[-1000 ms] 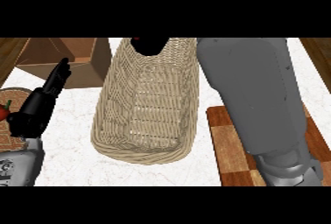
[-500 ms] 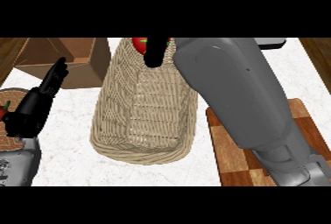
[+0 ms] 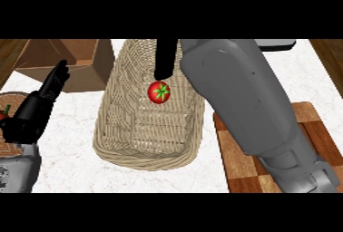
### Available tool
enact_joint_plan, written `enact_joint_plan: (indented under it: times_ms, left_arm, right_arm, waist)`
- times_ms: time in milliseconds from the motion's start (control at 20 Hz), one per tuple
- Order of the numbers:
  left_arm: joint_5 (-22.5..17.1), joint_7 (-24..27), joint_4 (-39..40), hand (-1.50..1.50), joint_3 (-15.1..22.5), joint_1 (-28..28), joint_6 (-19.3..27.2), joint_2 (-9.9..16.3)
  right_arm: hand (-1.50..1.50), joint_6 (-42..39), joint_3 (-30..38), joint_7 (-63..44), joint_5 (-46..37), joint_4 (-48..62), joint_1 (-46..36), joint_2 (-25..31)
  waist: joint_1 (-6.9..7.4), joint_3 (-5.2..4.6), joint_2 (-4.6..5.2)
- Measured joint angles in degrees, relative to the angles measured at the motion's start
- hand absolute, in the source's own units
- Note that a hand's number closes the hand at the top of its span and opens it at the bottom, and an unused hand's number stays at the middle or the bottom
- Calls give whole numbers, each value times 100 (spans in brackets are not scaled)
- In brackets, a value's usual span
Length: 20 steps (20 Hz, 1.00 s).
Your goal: Pick the tomato from the cutting board and place it in the basket
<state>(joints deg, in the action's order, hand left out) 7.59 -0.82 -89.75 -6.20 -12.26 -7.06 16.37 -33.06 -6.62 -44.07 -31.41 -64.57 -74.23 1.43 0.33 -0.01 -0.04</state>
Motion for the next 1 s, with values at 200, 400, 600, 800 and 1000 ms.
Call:
enact_joint_plan:
  times_ms: [200,400,600,800,1000]
  left_arm:
    - [60,18,28,0,38,-12,64,-99]
    - [112,56,5,0,88,6,72,-128]
    - [175,-4,-24,0,121,-36,158,-195]
    - [160,116,87,0,56,19,137,-168]
    - [108,193,109,0,-28,61,72,-100]
  right_arm:
    - [-150,305,202,71,158,38,-43,-82]
    - [-150,1131,576,135,399,-121,44,-118]
    - [-150,2132,1059,83,394,-194,68,-109]
    - [-150,2784,1524,58,363,-367,225,84]
    - [-150,3104,2018,314,464,-411,504,525]
  waist:
    - [12,-1,4]
    - [33,1,4]
    - [31,1,9]
    - [-14,0,8]
    - [-23,2,11]
